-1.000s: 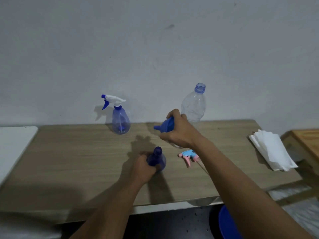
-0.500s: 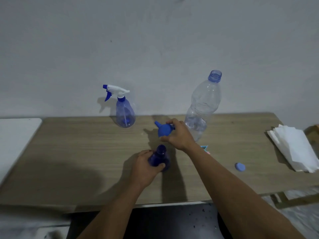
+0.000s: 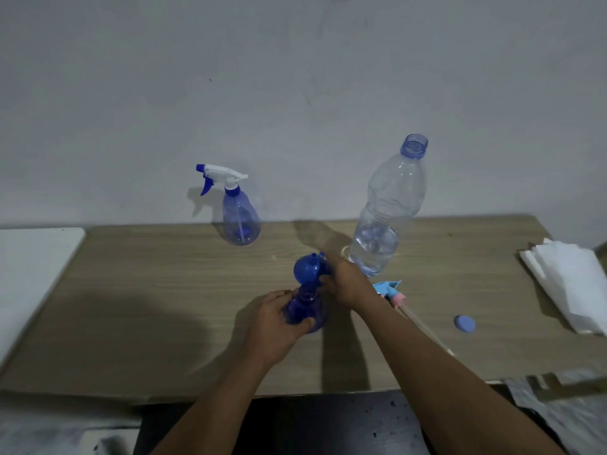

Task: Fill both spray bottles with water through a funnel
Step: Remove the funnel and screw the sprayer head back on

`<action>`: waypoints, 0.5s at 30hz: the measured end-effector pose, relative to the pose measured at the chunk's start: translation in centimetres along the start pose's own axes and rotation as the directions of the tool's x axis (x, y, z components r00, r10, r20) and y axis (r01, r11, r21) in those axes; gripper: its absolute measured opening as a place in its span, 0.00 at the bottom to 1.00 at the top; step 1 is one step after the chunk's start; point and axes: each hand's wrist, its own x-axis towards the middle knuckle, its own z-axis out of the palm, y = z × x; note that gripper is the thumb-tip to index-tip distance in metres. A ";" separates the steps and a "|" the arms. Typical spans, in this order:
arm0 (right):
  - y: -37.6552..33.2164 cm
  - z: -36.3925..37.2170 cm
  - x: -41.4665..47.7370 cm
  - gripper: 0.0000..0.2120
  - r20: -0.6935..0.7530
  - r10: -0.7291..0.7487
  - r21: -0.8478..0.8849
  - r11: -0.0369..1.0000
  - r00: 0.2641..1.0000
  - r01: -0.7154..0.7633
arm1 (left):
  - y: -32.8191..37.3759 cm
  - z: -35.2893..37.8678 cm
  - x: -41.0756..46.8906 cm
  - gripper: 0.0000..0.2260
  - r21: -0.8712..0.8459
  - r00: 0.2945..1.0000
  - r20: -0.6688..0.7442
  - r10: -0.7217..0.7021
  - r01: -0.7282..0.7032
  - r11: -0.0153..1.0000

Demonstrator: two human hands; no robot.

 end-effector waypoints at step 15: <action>6.2 -2.4 -9.1 0.18 -0.170 0.015 -0.425 0.901 0.985 -0.087 | 0.8 0.5 -1.1 0.20 0.027 0.999 -0.025 -0.021 0.022 0.999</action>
